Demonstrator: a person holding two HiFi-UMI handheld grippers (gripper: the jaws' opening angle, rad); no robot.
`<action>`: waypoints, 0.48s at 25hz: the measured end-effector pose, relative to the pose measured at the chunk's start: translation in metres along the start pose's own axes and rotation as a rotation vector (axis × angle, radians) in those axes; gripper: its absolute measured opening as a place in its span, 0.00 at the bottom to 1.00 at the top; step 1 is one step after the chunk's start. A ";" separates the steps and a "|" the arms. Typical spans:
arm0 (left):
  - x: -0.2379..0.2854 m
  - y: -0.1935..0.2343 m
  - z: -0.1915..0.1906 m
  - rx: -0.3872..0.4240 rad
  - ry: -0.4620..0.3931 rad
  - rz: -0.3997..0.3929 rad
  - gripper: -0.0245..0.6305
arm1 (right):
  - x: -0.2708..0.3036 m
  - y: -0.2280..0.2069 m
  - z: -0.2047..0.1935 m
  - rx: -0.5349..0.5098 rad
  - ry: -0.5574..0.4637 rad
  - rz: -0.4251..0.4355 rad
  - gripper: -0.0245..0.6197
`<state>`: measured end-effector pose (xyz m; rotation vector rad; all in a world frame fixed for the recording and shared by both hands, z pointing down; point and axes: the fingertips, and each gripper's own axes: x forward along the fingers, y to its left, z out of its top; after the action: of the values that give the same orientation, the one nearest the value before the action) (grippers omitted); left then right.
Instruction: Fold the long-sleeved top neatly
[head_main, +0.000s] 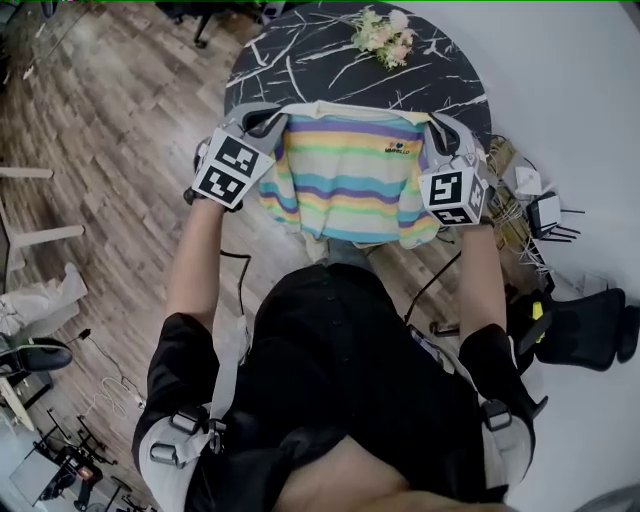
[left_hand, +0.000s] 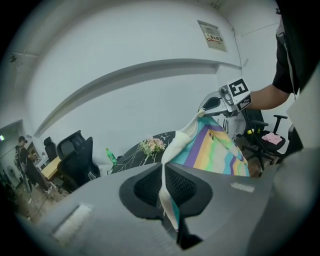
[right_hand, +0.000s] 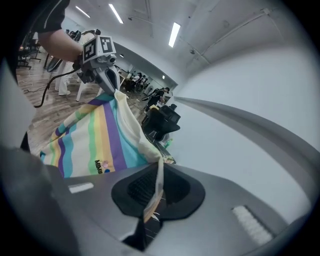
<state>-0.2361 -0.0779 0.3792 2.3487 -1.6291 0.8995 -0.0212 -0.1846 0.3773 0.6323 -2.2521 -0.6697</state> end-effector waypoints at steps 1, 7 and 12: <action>0.006 0.004 -0.001 0.006 0.008 0.004 0.07 | 0.007 -0.002 -0.002 -0.004 0.003 -0.001 0.06; 0.047 0.039 0.003 0.024 0.038 0.012 0.07 | 0.059 -0.021 -0.013 -0.068 0.036 -0.012 0.06; 0.099 0.055 -0.015 0.009 0.098 -0.013 0.07 | 0.111 -0.021 -0.045 -0.095 0.093 0.042 0.06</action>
<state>-0.2677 -0.1735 0.4336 2.2794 -1.5743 1.0045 -0.0542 -0.2794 0.4452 0.5575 -2.1283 -0.7073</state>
